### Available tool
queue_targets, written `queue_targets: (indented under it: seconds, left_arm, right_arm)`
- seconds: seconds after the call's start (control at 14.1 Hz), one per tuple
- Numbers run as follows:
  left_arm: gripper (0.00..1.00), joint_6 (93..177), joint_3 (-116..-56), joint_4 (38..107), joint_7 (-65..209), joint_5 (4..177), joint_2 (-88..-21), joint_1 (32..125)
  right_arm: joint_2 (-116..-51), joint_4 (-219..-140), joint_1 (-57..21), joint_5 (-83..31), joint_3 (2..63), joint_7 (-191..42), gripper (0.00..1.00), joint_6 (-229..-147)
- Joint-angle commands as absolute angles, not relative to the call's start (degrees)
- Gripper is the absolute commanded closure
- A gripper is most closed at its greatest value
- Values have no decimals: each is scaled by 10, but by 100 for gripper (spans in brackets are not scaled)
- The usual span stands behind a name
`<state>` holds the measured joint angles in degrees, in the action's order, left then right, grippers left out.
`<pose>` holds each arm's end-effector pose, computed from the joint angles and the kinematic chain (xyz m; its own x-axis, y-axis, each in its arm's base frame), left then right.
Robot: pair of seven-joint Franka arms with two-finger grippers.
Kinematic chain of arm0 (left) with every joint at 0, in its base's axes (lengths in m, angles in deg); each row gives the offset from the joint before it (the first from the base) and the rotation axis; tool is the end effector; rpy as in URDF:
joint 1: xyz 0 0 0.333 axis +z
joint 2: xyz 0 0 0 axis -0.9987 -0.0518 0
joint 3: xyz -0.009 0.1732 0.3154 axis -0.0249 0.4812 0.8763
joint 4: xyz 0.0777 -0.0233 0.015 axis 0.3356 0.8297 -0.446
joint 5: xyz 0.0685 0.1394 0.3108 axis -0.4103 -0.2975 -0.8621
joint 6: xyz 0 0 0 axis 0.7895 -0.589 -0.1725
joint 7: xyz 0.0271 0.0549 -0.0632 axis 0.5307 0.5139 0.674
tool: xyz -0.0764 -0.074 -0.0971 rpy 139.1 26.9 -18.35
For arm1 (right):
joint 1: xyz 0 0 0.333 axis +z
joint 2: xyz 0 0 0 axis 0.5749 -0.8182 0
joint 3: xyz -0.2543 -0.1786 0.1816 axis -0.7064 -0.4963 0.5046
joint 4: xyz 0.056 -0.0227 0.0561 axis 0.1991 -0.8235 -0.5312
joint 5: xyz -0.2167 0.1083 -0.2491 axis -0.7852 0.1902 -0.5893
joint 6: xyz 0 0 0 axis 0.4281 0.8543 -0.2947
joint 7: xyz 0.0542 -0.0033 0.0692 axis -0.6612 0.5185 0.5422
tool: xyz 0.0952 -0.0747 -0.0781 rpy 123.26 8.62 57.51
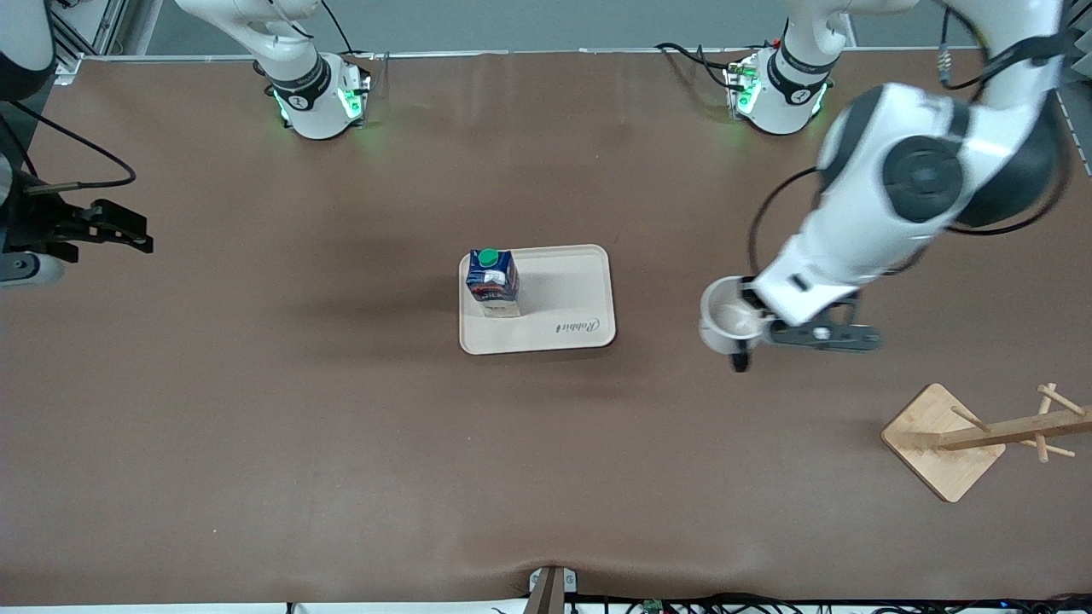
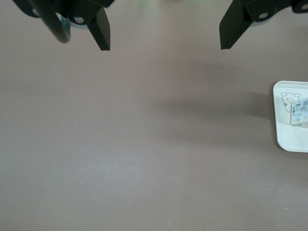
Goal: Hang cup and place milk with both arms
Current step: 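Lift the mug and carry it toward the wooden mug stand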
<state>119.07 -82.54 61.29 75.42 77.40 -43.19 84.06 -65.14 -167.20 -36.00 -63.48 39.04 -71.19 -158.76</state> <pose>0.5780 -0.1576 0.5230 0.9888 -0.1477 -0.0219 -0.1480 -0.9889 -0.0115 0.5291 -0.0016 0.6017 0.9832 0.1502 -0.1041 0.1510 -0.9885 0.0000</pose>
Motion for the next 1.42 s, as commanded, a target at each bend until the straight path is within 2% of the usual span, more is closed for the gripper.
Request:
queue_targets:
  seconds: [0.0,0.36,0.64,1.0,1.21,1.35]
  left_arm:
    - [100,1173,-831,624,635,772,-393,910]
    - [100,1176,-830,613,476,771,-380,1015]
    - [100,1200,-829,593,377,772,-399,1068]
    - [100,1234,-829,552,302,788,-444,1101]
    - [100,1255,-829,549,298,795,-458,1111]
    - [100,1265,-828,548,290,796,-466,1119]
  right_arm:
    - [-674,-1661,-348,-650,389,-711,0,-1600]
    - [-723,-1665,-354,-647,388,-709,0,-1610]
    - [-720,-1700,-349,-630,390,-721,0,-1611]
    - [-703,-1773,-329,-532,390,-815,0,-1618]
    - [-688,-1819,-279,-509,391,-905,0,-1654]
    - [-663,-1882,-250,-476,391,-914,0,-1722]
